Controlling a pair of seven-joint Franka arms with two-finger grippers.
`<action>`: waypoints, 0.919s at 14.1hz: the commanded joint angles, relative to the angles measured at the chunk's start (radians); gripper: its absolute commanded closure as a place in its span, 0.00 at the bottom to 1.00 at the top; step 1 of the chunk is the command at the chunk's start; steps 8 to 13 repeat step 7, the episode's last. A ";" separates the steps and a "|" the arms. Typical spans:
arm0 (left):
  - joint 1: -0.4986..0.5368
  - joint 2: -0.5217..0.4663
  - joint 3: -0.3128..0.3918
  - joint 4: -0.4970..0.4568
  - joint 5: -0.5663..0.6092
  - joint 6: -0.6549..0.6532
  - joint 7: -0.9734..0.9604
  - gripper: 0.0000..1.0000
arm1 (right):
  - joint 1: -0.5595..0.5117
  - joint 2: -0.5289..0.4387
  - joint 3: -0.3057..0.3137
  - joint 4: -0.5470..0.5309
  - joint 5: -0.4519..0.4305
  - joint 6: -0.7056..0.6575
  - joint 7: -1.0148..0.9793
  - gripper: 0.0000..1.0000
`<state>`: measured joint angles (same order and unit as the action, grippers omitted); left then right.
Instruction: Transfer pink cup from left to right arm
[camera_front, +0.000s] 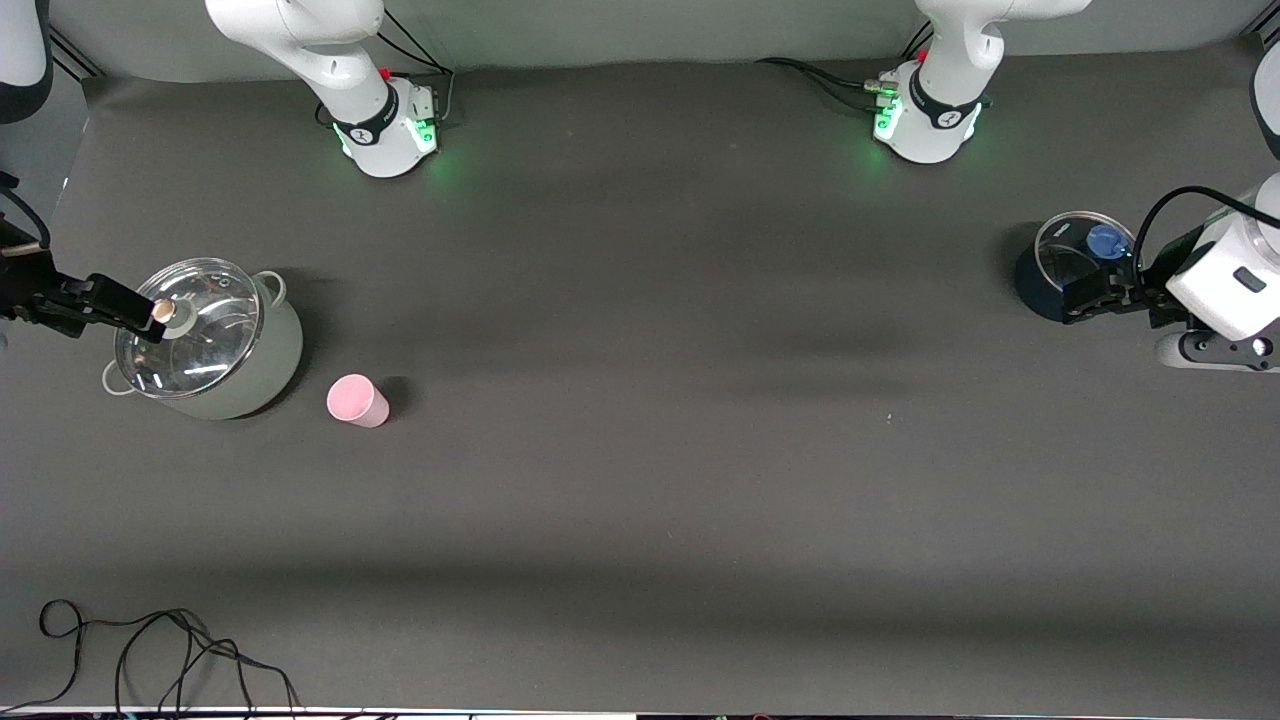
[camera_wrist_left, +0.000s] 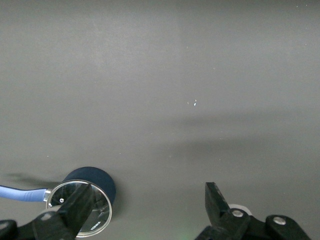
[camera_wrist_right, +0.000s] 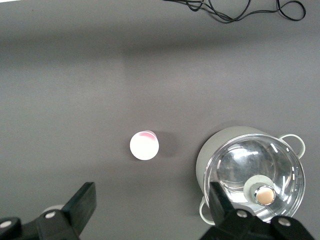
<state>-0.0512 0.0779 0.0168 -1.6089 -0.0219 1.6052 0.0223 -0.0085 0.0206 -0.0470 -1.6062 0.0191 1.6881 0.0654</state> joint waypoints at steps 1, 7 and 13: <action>0.002 0.013 -0.003 0.026 -0.004 -0.002 -0.018 0.00 | 0.012 0.012 -0.011 0.031 -0.007 -0.021 -0.018 0.00; 0.002 0.013 -0.003 0.027 -0.006 -0.004 -0.018 0.00 | 0.012 0.012 -0.011 0.028 -0.007 -0.021 -0.018 0.00; 0.002 0.013 -0.003 0.027 -0.006 -0.004 -0.018 0.00 | 0.012 0.012 -0.011 0.028 -0.007 -0.021 -0.018 0.00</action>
